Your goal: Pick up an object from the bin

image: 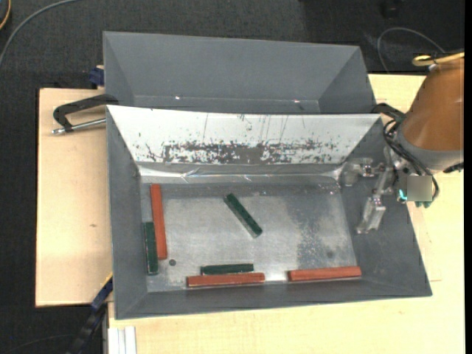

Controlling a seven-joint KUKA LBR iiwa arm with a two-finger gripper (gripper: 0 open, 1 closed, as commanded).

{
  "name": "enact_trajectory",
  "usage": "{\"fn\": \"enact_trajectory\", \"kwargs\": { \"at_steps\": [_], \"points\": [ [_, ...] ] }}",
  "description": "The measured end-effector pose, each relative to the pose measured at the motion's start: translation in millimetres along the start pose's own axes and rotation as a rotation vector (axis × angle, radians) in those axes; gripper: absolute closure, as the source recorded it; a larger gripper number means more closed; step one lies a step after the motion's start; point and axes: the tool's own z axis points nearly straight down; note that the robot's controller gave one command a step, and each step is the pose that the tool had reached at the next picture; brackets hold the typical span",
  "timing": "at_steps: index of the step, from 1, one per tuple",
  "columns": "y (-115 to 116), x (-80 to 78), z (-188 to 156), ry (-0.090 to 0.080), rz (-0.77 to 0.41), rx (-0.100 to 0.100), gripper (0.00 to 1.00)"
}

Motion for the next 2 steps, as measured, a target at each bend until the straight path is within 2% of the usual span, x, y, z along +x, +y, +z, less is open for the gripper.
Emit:
{"fn": "enact_trajectory", "kwargs": {
  "at_steps": [1,2],
  "points": [
    [70,-29.5,84,-0.001,0.123,-0.004,0.00],
    [158,-32.7,49,-0.015,-0.016,-0.003,0.00]
  ]
}}
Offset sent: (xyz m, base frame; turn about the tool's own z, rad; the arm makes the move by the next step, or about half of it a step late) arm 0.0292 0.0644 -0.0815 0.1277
